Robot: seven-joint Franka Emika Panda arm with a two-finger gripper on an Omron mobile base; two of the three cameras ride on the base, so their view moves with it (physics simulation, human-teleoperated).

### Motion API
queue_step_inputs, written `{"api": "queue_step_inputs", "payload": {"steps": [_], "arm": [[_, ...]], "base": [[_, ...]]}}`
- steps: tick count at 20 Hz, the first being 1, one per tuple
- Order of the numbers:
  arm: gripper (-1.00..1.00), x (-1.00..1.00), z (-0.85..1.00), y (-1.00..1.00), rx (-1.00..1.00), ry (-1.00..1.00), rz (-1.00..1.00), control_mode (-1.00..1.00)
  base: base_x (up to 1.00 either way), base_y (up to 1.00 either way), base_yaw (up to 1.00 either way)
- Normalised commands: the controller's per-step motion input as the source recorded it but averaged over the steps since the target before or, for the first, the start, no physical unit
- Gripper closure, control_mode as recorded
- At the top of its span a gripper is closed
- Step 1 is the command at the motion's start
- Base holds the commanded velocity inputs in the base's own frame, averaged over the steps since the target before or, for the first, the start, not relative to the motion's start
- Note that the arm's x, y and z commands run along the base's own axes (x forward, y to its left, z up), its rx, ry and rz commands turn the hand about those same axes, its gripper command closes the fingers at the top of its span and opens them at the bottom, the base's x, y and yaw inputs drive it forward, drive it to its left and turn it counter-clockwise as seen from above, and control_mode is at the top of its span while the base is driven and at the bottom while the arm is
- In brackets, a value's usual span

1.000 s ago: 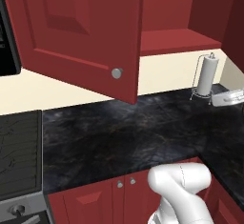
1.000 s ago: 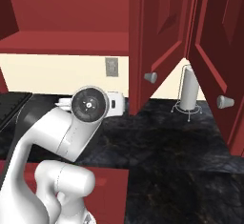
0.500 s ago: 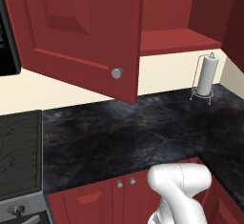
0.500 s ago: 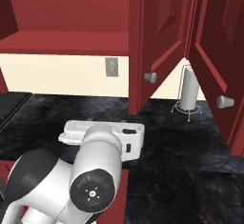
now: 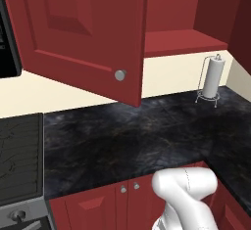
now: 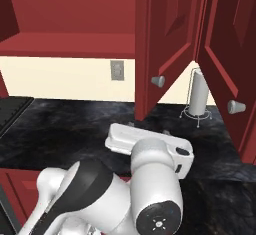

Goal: Close all open cabinet doors.

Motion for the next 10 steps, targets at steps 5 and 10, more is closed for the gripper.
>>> {"api": "queue_step_inputs", "payload": {"steps": [5,10], "arm": [[-1.0,0.57,0.14,-0.33,0.41,0.0,-0.06,-1.0],[-1.0,0.36,0.03,-0.45,0.39,0.0,-0.01,-1.0]], "base": [[0.0,0.0,0.0],[0.0,0.0,0.0]]}}
